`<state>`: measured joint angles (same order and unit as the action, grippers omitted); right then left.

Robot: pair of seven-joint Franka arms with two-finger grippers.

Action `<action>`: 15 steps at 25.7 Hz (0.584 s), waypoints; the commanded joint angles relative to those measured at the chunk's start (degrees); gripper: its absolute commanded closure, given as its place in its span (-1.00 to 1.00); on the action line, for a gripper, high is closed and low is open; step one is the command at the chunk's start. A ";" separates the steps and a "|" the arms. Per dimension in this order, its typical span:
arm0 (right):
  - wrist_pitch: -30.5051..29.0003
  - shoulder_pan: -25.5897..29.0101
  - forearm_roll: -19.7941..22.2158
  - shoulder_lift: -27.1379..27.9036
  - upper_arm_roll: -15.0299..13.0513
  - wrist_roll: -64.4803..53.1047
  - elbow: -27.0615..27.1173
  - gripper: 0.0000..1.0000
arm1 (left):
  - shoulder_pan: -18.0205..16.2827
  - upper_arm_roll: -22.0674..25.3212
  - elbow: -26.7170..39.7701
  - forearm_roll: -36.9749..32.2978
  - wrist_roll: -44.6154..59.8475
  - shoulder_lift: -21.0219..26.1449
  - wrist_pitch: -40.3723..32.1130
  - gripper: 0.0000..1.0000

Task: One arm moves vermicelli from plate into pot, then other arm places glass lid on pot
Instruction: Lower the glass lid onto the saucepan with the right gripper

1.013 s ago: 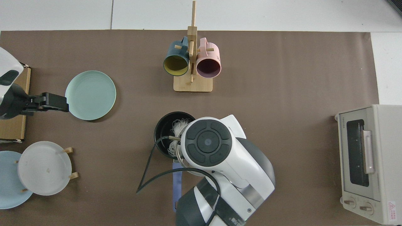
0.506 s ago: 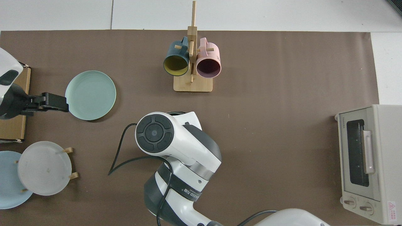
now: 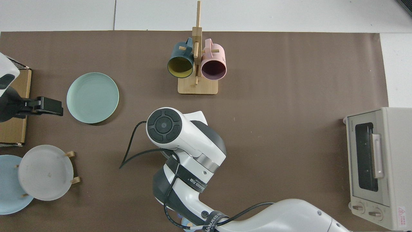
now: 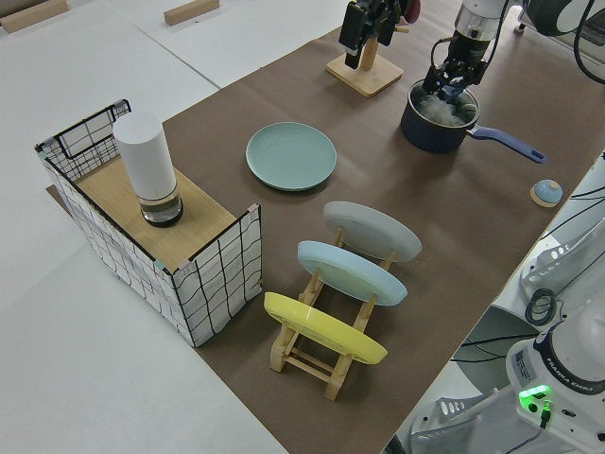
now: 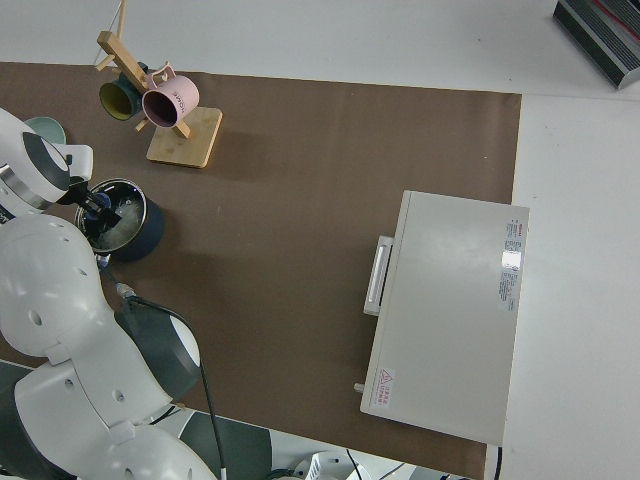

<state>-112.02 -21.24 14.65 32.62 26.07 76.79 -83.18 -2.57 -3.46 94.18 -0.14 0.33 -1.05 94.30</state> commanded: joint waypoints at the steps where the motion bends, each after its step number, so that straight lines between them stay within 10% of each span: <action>1: -0.56 0.76 -1.46 1.04 0.83 1.79 1.44 1.00 | 0.02 0.29 0.48 -1.27 -1.21 -0.53 -0.34 -1.00; 13: -2.15 1.55 -3.40 1.13 0.74 1.96 1.27 1.00 | 0.02 0.29 0.57 -0.65 3.01 -0.71 -0.08 -1.00; 14: -2.06 1.55 -3.31 1.13 0.74 1.96 1.27 0.63 | 0.02 0.29 0.57 -0.65 3.01 -0.71 -0.16 -1.00; 15: -2.06 1.55 -3.22 1.13 0.74 1.96 1.27 -0.22 | 0.02 0.29 0.57 -0.65 2.92 -0.71 -0.16 -1.00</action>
<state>-112.14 -20.63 12.26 32.83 26.06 77.20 -82.94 -2.57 -3.31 94.18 -0.45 1.80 -1.05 94.25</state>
